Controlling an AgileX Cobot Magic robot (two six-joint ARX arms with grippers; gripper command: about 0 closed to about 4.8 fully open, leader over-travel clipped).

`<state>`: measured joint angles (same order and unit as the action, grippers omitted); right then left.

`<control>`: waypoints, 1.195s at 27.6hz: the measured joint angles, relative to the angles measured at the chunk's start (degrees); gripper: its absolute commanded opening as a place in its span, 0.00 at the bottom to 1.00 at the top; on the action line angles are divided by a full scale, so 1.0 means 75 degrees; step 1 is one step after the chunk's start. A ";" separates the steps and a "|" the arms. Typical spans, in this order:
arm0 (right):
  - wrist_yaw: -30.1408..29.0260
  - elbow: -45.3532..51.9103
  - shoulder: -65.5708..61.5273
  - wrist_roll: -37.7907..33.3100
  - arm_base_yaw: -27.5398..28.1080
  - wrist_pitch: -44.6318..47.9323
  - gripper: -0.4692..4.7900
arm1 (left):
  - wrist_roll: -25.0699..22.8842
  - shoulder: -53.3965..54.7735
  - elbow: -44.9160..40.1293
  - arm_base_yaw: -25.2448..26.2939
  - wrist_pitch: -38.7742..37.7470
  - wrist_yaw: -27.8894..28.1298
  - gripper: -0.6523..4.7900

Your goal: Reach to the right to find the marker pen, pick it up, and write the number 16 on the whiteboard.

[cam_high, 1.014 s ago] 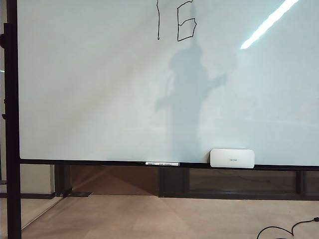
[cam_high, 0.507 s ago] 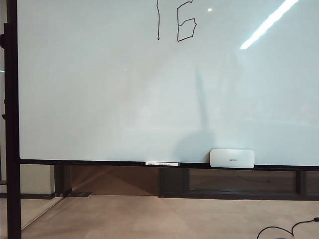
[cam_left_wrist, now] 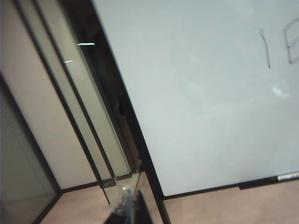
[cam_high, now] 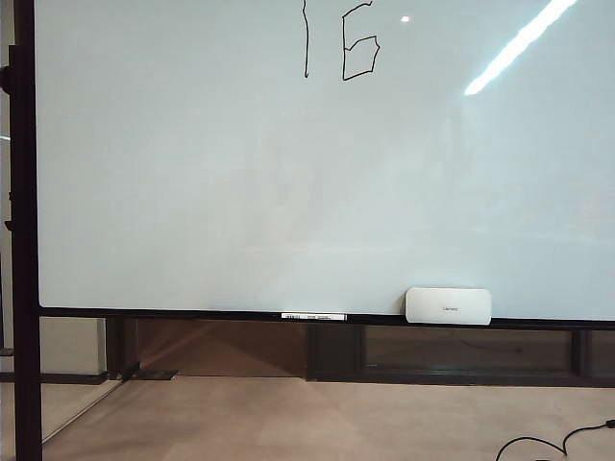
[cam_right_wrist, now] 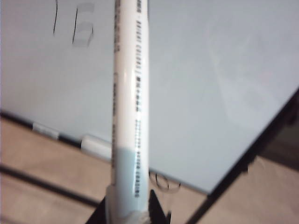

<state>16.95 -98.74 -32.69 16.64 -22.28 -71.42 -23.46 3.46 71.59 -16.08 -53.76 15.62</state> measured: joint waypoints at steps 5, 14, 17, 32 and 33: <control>0.0105 0.0452 0.0933 -0.0656 -0.0111 -0.0965 0.09 | 0.0557 -0.0152 0.0452 0.0262 -0.0635 -0.0498 0.11; -0.0906 0.1635 0.2436 -0.1990 0.0093 -0.1183 0.09 | 0.1862 -0.0149 0.0475 0.2573 -0.1411 -0.3649 0.11; -0.1236 0.2104 0.2707 -0.2244 0.0420 -0.1212 0.09 | 0.2527 -0.0152 0.0393 0.3142 -0.1376 -0.4543 0.11; -0.3013 0.5284 0.3756 -0.2935 0.1842 0.1274 0.09 | 0.4089 -0.0131 -0.2110 0.4007 0.0635 -0.5205 0.11; -0.3177 0.5578 0.3835 -0.2955 0.1909 0.1390 0.09 | 0.4124 -0.0117 -0.2314 0.4007 0.0714 -0.5211 0.11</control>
<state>-6.87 -56.90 -3.92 -5.52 -7.97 -60.99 7.46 2.59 54.24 13.98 -48.40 -23.46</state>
